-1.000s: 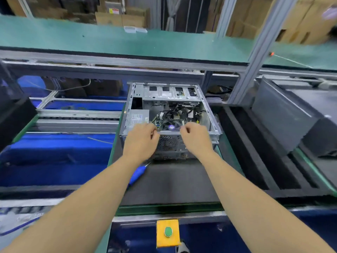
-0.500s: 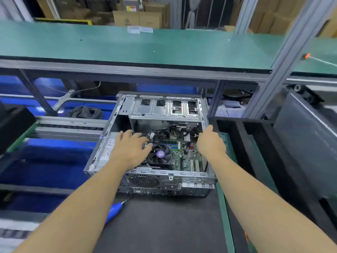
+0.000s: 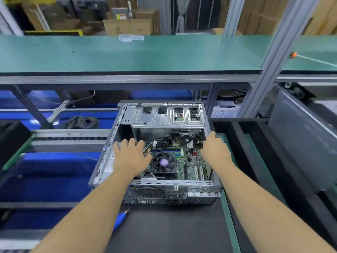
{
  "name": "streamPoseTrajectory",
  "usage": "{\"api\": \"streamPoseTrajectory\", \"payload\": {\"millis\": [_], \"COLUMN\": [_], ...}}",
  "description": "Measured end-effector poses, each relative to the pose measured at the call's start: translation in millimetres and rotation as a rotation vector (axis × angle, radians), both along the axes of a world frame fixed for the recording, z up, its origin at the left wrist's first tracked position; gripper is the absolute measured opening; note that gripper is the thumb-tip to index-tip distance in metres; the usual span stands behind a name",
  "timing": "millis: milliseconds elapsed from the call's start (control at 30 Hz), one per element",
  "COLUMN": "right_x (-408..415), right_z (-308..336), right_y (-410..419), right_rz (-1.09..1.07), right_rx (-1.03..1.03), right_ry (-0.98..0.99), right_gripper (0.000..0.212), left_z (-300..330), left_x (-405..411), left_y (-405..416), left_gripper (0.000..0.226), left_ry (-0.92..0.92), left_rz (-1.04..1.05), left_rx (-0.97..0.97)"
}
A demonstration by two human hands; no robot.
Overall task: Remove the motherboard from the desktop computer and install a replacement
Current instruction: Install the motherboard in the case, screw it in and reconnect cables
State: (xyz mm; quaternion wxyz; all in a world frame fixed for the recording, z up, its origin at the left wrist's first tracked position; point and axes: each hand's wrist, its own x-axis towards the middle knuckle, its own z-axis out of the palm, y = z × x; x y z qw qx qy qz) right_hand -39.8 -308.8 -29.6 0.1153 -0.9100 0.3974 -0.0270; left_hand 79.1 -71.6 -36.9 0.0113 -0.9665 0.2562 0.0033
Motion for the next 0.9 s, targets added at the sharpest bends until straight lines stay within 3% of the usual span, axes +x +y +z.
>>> {"api": "streamPoseTrajectory", "payload": {"millis": [200,267,333,367,433,533,667,767,900], "right_x": [-9,-12,-5,3,17,30,30,24,19], "right_z": [4,8,15,15,13,-6,-20,-17,-19], "right_y": [-1,3,12,18,34,48,55,51,43], "right_rz": [0.004,0.089,0.313,0.442,0.553,0.431,0.330,0.203,0.070], "right_rx": [-0.022,-0.224,-0.432,-0.405,-0.117,0.185,0.175,0.138,0.172], "right_ry": [-0.031,-0.103,-0.172,-0.184,-0.130,0.034,0.187,0.181,0.105], "right_gripper": [0.044,0.034,0.023,0.019,0.022,0.022,0.021,0.005,0.015], "left_z": [11,8,6,6,4,-1,-3,-4,-4], "left_x": [16,15,15,16,19,22,22,23,23], "left_y": [18,23,19,17,15,16,16,17,17], "left_gripper": [0.044,0.040,0.037,0.035,0.031,0.030,0.033,0.031,0.029], "left_ry": [0.038,-0.004,-0.024,-0.016,-0.016,0.014,0.036,0.030,0.023], "left_rz": [-0.166,-0.176,-0.158,-0.150,-0.147,-0.141,-0.148,-0.149,-0.149], "left_rx": [-0.006,-0.058,-0.084,-0.082,-0.096,-0.145,-0.179,-0.181,-0.172]}}
